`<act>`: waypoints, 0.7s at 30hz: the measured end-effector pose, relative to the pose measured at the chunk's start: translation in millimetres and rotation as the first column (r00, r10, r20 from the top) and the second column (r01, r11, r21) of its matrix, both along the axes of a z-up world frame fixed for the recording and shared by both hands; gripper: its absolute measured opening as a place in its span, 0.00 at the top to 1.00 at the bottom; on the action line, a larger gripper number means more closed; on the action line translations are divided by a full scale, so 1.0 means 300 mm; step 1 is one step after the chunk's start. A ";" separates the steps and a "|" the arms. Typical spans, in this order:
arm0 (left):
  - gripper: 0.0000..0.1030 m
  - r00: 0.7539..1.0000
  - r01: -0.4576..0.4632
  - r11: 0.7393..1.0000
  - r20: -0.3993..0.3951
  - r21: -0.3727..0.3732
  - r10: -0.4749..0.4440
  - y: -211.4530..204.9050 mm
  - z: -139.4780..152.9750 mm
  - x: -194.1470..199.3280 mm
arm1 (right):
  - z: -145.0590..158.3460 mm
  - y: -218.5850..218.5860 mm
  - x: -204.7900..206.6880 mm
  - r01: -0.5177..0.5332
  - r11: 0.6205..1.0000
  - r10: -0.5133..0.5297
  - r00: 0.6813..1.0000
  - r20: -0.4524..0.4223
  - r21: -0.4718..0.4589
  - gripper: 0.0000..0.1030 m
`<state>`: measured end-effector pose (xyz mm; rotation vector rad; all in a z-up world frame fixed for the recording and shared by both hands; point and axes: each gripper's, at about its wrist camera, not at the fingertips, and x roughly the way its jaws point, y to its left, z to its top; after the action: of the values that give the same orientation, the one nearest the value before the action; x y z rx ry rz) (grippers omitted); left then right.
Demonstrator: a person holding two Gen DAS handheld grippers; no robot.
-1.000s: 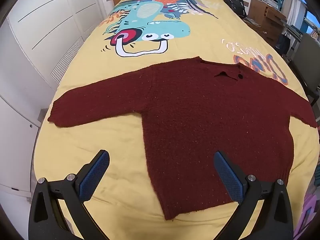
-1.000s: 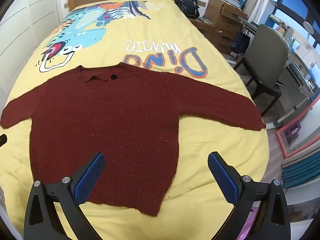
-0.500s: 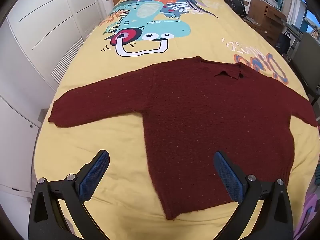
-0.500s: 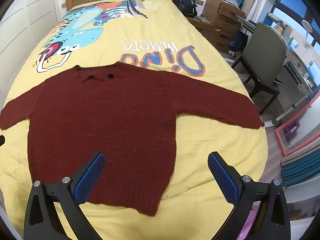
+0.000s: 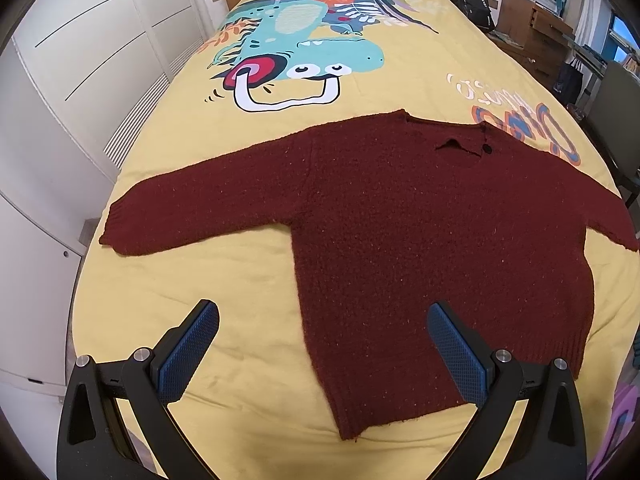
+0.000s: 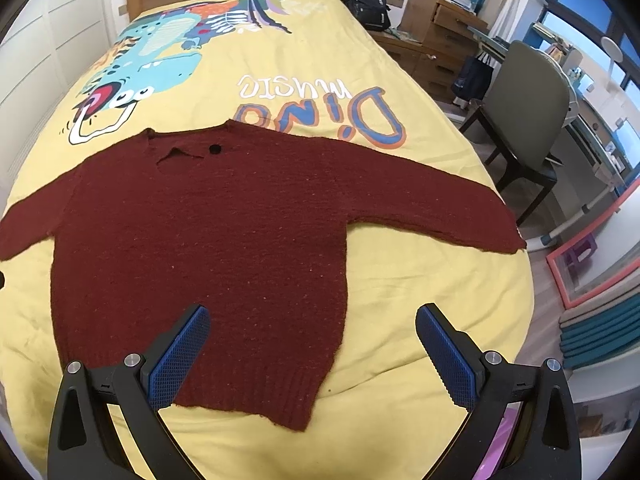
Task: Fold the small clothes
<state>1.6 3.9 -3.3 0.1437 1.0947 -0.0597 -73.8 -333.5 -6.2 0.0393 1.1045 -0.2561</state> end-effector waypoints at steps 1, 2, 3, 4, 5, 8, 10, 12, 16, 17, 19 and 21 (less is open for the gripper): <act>0.01 1.000 -0.001 1.000 0.000 -0.001 0.001 0.001 0.000 0.001 | 0.000 -0.002 0.001 0.001 1.000 -0.001 1.000 0.000 0.001 0.01; 0.01 1.000 0.002 1.000 -0.002 0.000 -0.002 0.001 0.001 0.001 | 0.000 -0.003 0.000 0.002 1.000 -0.002 1.000 0.000 0.000 0.01; 0.01 1.000 0.003 1.000 -0.003 0.001 -0.003 0.001 0.000 0.002 | 0.000 -0.004 0.000 0.004 1.000 -0.004 1.000 0.000 -0.001 0.01; 0.01 1.000 0.003 1.000 -0.003 0.003 -0.003 0.001 0.000 0.002 | 0.000 -0.005 -0.001 0.004 1.000 -0.004 1.000 0.000 -0.001 0.01; 0.01 1.000 0.005 1.000 -0.005 0.006 -0.005 0.000 -0.002 0.002 | 0.000 -0.006 -0.001 0.004 1.000 -0.004 1.000 0.000 0.000 0.01; 0.01 1.000 0.002 1.000 -0.009 0.005 -0.002 0.002 -0.006 0.001 | -0.001 -0.006 -0.001 0.004 1.000 -0.004 1.000 0.000 -0.001 0.01; 0.01 1.000 0.006 1.000 -0.009 0.007 -0.006 0.000 -0.008 -0.001 | -0.001 -0.006 -0.002 0.004 1.000 -0.004 1.000 0.000 -0.001 0.01; 0.01 1.000 0.006 1.000 -0.008 0.004 -0.006 0.001 -0.010 -0.002 | -0.001 -0.007 -0.003 0.003 1.000 -0.003 1.000 0.000 -0.001 0.01; 0.01 1.000 0.000 1.000 -0.005 0.006 0.000 0.006 -0.009 -0.001 | -0.001 -0.009 -0.003 0.002 1.000 -0.002 1.000 -0.001 -0.001 0.01; 0.01 1.000 0.001 1.000 -0.004 0.008 -0.001 0.006 -0.008 -0.002 | -0.002 -0.010 -0.003 0.003 1.000 -0.003 1.000 -0.001 -0.002 0.01; 0.01 1.000 0.001 1.000 -0.003 0.006 -0.001 0.006 -0.008 -0.003 | -0.003 -0.012 -0.004 0.002 1.000 -0.002 1.000 -0.001 -0.002 0.01; 0.01 1.000 0.000 1.000 -0.003 0.007 0.000 0.006 -0.008 -0.003 | -0.003 -0.012 -0.006 0.002 1.000 -0.002 1.000 -0.001 -0.004 0.01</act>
<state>0.8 5.8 -5.7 0.1495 1.0981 -0.0558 -75.6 -337.1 -7.1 0.0370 1.1054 -0.2601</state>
